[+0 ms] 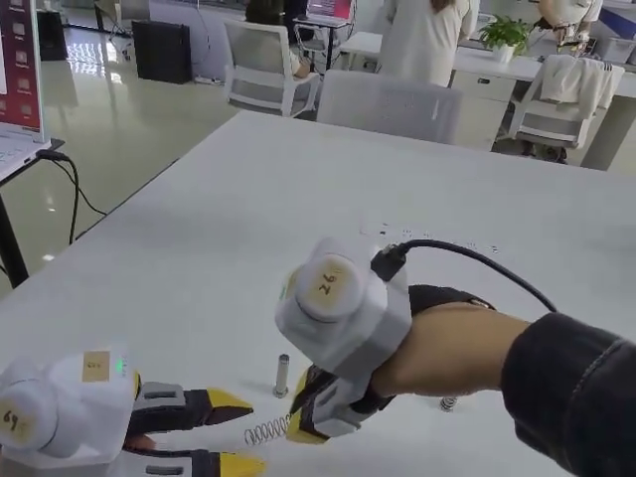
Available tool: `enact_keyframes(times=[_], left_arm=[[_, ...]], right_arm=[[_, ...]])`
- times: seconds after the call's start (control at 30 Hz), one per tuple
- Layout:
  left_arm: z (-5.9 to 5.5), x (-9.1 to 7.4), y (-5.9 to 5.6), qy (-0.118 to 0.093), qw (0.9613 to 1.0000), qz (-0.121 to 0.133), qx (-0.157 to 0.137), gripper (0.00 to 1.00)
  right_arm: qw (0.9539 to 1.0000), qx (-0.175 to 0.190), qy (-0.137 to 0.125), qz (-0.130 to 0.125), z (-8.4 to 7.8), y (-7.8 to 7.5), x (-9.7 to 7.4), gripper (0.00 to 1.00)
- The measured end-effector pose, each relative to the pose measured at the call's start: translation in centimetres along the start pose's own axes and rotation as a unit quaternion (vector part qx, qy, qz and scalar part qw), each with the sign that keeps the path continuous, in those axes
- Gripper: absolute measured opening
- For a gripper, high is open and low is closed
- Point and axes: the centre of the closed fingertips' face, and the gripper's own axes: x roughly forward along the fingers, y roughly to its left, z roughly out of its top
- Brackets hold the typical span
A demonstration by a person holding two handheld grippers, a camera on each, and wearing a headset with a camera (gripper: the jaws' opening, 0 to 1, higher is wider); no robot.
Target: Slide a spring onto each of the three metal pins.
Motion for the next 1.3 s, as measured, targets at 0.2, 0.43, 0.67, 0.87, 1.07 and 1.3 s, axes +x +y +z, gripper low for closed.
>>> enact_keyframes(times=[0.2,0.43,0.67,0.87,1.07,1.3], left_arm=[[0.1,0.1,-0.3,0.001,0.9999,-0.005,0.009,0.12],[-0.1,0.1,-0.2,0.003,0.9998,-0.006,0.021,0.04],[-0.1,0.4,-0.2,0.003,0.9997,-0.011,0.021,0.03],[0.0,0.6,-0.3,0.002,0.9997,-0.014,0.022,0.03],[0.1,0.8,-0.5,0.0,0.9996,-0.017,0.022,0.03],[0.4,1.0,-0.5,-0.003,0.9995,-0.019,0.024,0.03]], right_arm=[[1.0,-0.003,0.003,0.004,0.2,0.3,-0.2,0.08],[1.0,0.0,0.003,0.006,0.5,0.4,-0.4,0.08],[1.0,-0.009,-0.002,0.001,1.4,0.6,-1.0,0.08],[0.9998,-0.019,-0.008,-0.002,2.2,0.6,-1.2,0.08],[0.9996,-0.025,-0.013,-0.003,2.8,0.7,-1.3,0.08],[0.9994,-0.031,-0.014,-0.003,3.2,0.9,-1.4,0.08]])
